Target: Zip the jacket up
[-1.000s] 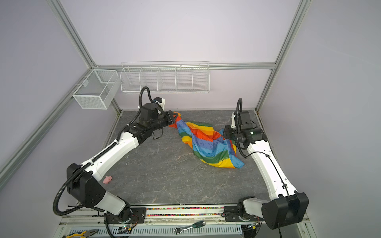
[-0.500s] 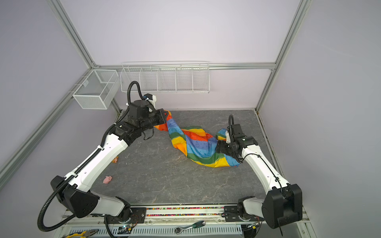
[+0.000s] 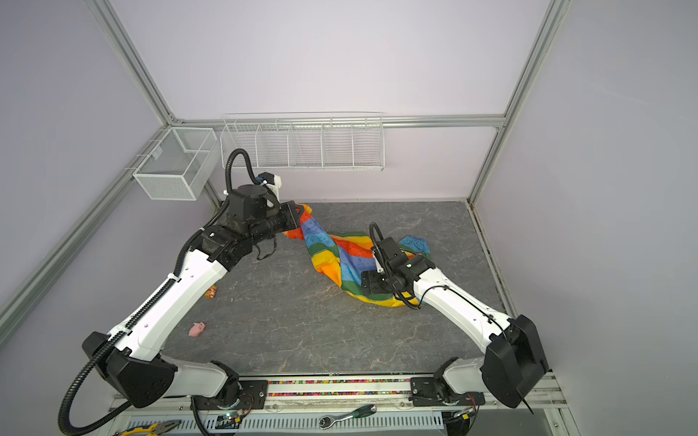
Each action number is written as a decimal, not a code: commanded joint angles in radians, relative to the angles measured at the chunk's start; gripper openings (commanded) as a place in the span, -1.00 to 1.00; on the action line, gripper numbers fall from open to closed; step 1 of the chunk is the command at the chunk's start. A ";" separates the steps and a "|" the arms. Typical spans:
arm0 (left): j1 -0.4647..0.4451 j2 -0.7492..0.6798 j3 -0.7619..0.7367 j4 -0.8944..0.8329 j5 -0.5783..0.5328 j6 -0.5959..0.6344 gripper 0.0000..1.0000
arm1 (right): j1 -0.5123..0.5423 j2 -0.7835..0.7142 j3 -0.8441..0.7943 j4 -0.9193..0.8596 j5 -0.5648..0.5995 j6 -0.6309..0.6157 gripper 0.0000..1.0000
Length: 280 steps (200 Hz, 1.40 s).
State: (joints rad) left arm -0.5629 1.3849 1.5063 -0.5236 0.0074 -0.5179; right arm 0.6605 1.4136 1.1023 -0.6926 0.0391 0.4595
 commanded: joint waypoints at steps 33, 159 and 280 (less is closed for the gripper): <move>0.013 -0.067 0.016 -0.038 -0.012 0.025 -1.00 | 0.077 0.196 0.115 0.051 0.083 -0.040 0.43; 0.057 -0.107 0.220 -0.245 -0.136 0.106 -1.00 | -0.046 -0.042 0.345 -0.120 -0.047 -0.136 -0.87; 0.059 -0.041 0.317 -0.318 -0.129 0.136 -1.00 | -0.201 -0.041 0.485 -0.201 -0.340 -0.221 -0.87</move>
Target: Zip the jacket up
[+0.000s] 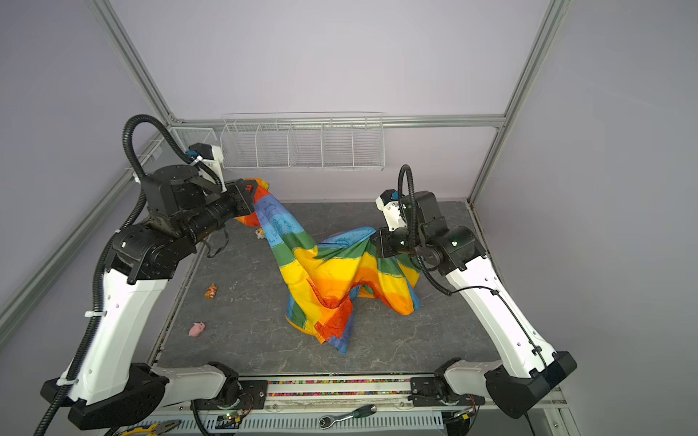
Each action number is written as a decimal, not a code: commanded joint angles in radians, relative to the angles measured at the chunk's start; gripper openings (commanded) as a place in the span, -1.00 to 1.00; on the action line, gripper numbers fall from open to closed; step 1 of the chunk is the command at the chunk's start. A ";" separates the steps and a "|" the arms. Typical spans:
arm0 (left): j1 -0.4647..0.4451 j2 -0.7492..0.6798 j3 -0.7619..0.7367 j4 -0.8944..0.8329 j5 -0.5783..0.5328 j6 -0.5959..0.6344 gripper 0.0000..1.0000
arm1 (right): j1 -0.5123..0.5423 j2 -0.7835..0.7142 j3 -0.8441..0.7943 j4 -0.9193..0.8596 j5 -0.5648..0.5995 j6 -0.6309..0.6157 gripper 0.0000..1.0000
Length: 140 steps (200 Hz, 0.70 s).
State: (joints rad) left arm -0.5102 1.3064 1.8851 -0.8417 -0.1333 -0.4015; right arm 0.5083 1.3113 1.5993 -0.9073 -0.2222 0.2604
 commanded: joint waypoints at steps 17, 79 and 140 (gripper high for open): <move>0.006 0.077 -0.127 0.048 0.025 0.015 -1.00 | -0.086 0.142 -0.025 0.006 -0.067 -0.012 -0.87; 0.026 0.294 -0.173 0.158 -0.042 -0.023 -0.90 | -0.199 0.396 0.003 0.019 0.113 0.077 -0.46; 0.045 0.296 -0.206 0.120 -0.038 -0.085 0.19 | -0.220 0.327 0.008 0.000 0.177 0.078 0.51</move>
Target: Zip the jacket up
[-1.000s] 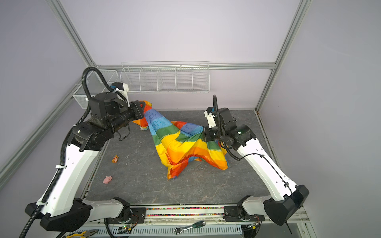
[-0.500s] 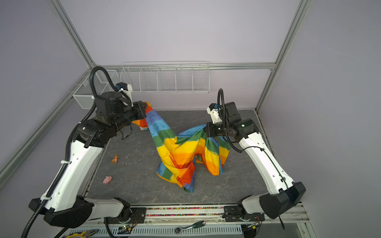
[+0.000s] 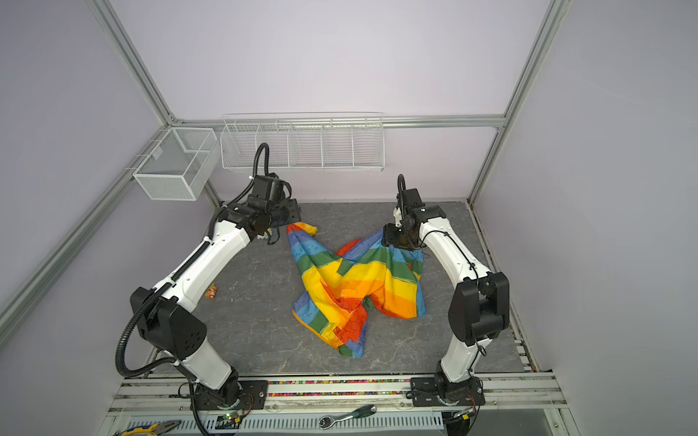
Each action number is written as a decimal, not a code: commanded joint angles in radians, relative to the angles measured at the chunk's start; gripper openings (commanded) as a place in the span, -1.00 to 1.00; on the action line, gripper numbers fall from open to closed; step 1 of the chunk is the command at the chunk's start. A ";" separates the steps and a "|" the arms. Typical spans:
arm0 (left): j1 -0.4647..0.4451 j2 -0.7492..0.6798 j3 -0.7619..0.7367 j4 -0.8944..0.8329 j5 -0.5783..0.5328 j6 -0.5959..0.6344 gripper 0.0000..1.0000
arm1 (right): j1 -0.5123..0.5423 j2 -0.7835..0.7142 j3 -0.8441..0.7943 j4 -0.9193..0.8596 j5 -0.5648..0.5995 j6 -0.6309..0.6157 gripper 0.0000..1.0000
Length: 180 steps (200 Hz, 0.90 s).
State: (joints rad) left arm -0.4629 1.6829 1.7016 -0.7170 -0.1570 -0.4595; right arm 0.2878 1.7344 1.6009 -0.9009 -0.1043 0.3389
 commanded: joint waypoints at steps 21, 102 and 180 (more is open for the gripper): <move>-0.020 -0.180 -0.112 -0.012 -0.019 -0.044 0.21 | -0.001 -0.177 -0.039 -0.012 0.078 -0.008 0.58; -0.485 -0.402 -0.496 -0.064 -0.055 -0.207 0.29 | 0.026 -0.495 -0.501 0.035 -0.012 0.064 0.65; -0.799 -0.156 -0.624 0.078 -0.003 -0.424 0.39 | 0.205 -0.565 -0.806 0.143 0.067 0.209 0.78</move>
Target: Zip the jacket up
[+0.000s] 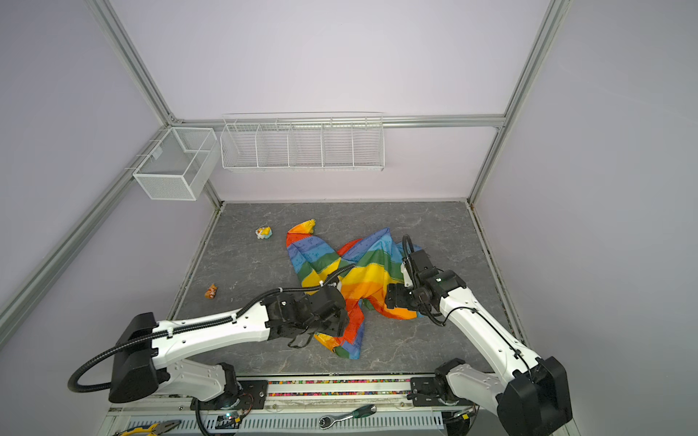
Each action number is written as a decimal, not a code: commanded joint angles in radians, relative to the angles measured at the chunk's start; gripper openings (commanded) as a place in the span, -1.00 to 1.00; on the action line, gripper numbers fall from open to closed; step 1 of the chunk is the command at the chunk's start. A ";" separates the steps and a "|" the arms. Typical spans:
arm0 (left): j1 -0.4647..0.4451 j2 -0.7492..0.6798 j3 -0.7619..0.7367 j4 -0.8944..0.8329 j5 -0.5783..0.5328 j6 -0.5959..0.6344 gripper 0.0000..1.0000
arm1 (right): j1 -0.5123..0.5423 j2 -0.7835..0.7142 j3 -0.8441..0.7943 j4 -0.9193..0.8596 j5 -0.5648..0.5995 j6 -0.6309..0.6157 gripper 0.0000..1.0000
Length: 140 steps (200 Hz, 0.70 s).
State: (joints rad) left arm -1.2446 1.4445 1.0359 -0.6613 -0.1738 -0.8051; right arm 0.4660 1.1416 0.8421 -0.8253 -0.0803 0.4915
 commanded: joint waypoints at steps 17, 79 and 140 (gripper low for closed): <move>-0.027 0.127 0.058 0.018 0.017 -0.074 0.99 | 0.035 0.058 -0.067 0.101 0.058 0.067 0.79; -0.028 0.276 0.114 0.009 -0.024 -0.100 0.51 | 0.046 0.205 -0.077 0.223 0.090 0.074 0.71; 0.043 0.168 0.134 -0.060 -0.099 -0.088 -1.00 | 0.046 0.210 0.026 0.172 0.130 0.054 -0.66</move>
State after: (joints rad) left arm -1.2381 1.7096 1.1313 -0.6640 -0.2058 -0.9066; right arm 0.5060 1.3968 0.7994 -0.6201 0.0143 0.5522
